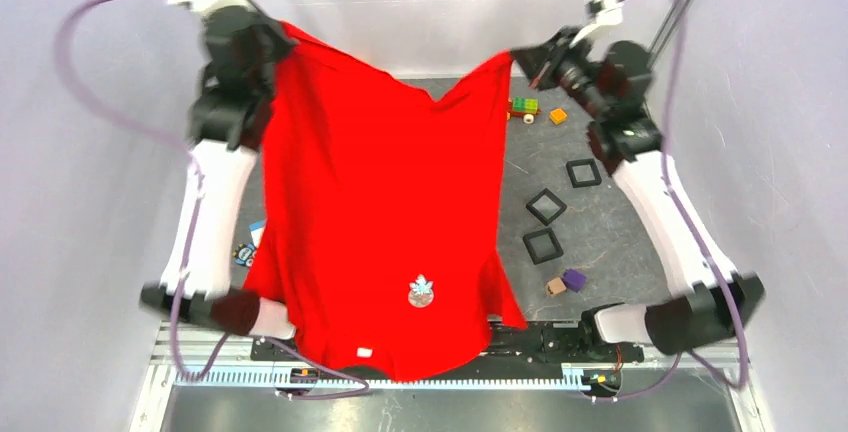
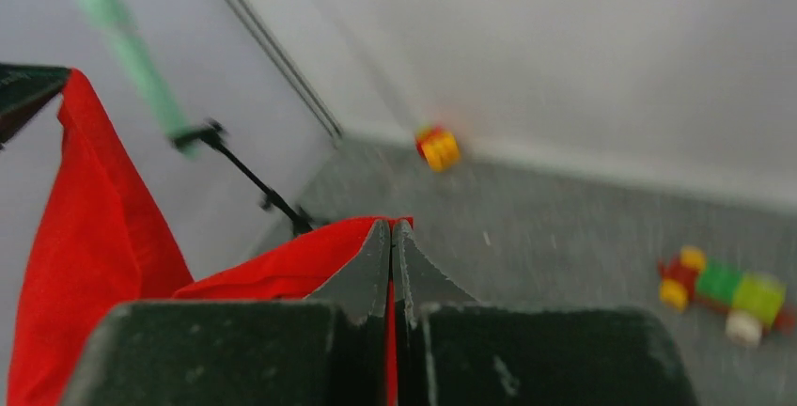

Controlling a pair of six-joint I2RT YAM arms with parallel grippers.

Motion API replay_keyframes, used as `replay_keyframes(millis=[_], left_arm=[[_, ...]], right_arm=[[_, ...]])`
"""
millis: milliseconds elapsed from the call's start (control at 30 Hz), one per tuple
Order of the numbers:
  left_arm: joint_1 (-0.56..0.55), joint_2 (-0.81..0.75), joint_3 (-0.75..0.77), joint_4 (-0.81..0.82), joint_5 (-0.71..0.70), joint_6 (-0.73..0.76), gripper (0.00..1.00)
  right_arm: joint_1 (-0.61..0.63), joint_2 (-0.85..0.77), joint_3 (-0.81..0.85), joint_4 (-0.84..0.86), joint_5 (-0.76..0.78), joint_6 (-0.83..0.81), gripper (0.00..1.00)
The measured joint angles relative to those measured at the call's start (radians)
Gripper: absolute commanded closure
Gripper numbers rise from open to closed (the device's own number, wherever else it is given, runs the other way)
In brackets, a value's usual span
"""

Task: Remove the brooch from the garment
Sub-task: Flatten out the clothes at the center of the board.

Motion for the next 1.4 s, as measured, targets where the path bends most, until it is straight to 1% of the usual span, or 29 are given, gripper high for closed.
replay_keyframes(millis=[100,133,167,267,400,500,567,667,700,733,767,800,833,867,900,967,1033,1133,1167,1200,1267,1333,1400], left_arm=[[0.025,0.192,-0.109,0.026,0.07,-0.05,0.98],[0.031,0.28,-0.129,0.029,0.099,-0.072,0.98],[0.042,0.335,-0.139,0.034,0.118,-0.083,0.98],[0.055,0.528,-0.159,0.066,0.185,-0.131,0.98],[0.054,0.673,-0.161,0.137,0.25,-0.169,0.98],[0.045,0.751,-0.122,0.185,0.286,-0.193,0.98],[0.041,0.794,-0.075,0.212,0.3,-0.202,0.98],[0.039,0.84,0.008,0.221,0.303,-0.209,0.98],[0.039,0.856,0.051,0.216,0.303,-0.209,0.98],[0.039,0.876,0.108,0.214,0.307,-0.209,0.89],[0.039,0.885,0.139,0.215,0.307,-0.209,0.69],[0.039,0.888,0.165,0.217,0.31,-0.21,0.46],[0.039,0.888,0.179,0.217,0.316,-0.208,0.28],[0.039,0.886,0.195,0.222,0.325,-0.211,0.18],[0.039,0.884,0.202,0.23,0.333,-0.211,0.13],[0.038,0.875,0.2,0.226,0.353,-0.208,0.09],[0.034,0.851,0.166,0.21,0.373,-0.202,0.07],[0.019,0.78,0.058,0.173,0.423,-0.187,0.07],[0.011,0.746,0.007,0.154,0.441,-0.178,0.08],[0.0,0.703,-0.052,0.136,0.459,-0.164,0.08],[-0.034,0.602,-0.193,0.108,0.477,-0.137,0.09],[-0.086,0.481,-0.349,0.087,0.479,-0.116,0.1],[-0.166,0.352,-0.506,0.072,0.459,-0.093,0.1]], right_arm=[[0.0,0.137,-0.171,0.027,0.026,0.018,1.0],[0.0,0.19,-0.208,0.029,0.031,0.023,1.0],[0.0,0.239,-0.232,0.03,0.033,0.027,1.0],[0.0,0.394,-0.254,0.034,0.043,0.036,1.0],[0.0,0.502,-0.254,0.072,0.069,0.036,1.0],[0.0,0.549,-0.228,0.09,0.093,0.033,1.0],[-0.002,0.596,-0.164,0.089,0.108,0.026,1.0],[-0.011,0.701,0.035,0.051,0.125,0.013,1.0],[-0.016,0.731,0.098,0.047,0.128,0.009,0.97],[-0.022,0.758,0.163,0.047,0.131,0.006,0.78],[-0.026,0.765,0.187,0.047,0.132,0.006,0.61],[-0.032,0.768,0.211,0.047,0.134,0.004,0.51],[-0.038,0.766,0.222,0.048,0.137,0.004,0.41],[-0.042,0.759,0.225,0.052,0.136,-0.003,0.37],[-0.045,0.752,0.224,0.051,0.134,-0.008,0.36],[-0.052,0.725,0.187,0.054,0.129,-0.019,0.35],[-0.05,0.68,0.115,0.05,0.127,-0.032,0.35],[-0.026,0.57,-0.066,0.039,0.13,-0.065,0.35],[-0.02,0.552,-0.093,0.033,0.131,-0.071,0.35],[0.006,0.491,-0.18,0.021,0.14,-0.094,0.35],[0.05,0.412,-0.283,0.003,0.159,-0.126,0.36],[0.098,0.333,-0.385,-0.005,0.173,-0.152,0.36],[0.153,0.257,-0.488,-0.01,0.192,-0.175,0.37]])
